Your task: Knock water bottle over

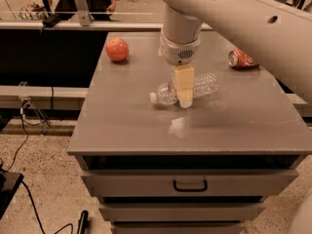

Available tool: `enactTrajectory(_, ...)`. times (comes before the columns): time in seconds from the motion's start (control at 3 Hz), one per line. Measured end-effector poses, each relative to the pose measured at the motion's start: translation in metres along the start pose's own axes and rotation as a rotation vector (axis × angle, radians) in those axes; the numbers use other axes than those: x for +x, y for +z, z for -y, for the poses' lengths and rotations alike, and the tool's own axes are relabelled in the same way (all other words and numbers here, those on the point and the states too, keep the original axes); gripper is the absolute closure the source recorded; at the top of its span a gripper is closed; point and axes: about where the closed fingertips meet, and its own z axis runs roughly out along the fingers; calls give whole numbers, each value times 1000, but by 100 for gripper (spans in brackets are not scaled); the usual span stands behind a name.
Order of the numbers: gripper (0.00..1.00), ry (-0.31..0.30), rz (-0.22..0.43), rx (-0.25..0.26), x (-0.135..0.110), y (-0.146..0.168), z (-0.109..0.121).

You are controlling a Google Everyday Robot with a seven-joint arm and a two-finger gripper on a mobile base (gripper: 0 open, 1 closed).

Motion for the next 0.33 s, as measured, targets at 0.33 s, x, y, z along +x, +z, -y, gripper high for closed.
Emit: enactTrajectory(0.33, 0, 0, 0, 0, 0, 0, 0)
